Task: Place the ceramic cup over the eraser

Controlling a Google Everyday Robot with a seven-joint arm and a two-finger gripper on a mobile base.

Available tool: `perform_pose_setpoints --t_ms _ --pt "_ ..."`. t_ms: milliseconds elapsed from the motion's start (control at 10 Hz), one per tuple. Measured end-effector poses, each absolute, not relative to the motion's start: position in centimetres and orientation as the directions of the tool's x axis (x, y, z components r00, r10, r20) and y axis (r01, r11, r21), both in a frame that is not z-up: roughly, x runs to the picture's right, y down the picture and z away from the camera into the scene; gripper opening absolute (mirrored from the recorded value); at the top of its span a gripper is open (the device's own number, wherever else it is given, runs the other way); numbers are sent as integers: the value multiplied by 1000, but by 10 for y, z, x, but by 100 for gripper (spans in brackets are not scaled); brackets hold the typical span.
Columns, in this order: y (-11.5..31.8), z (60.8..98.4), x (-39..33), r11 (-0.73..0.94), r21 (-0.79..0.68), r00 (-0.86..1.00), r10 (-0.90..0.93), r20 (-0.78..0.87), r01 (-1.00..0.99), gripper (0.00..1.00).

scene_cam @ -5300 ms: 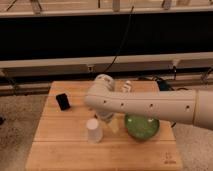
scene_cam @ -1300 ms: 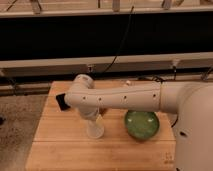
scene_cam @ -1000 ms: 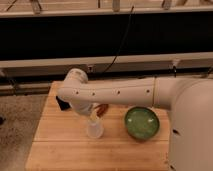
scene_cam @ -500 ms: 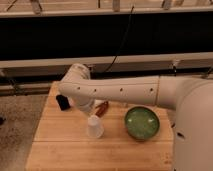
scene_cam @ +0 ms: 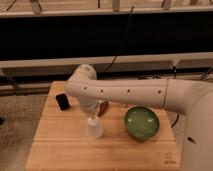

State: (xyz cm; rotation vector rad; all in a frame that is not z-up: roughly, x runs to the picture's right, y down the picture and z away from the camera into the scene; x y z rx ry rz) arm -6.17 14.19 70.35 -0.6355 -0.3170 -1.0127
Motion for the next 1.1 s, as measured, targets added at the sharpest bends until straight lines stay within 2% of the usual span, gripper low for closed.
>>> perform_pose_setpoints --t_ms 200,600,1100 --pt "149 705 -63 375 -323 495 -677 545 869 80" --pt "162 715 -63 382 -282 474 -681 558 880 80" --pt "171 736 -58 383 -297 485 -679 551 875 80"
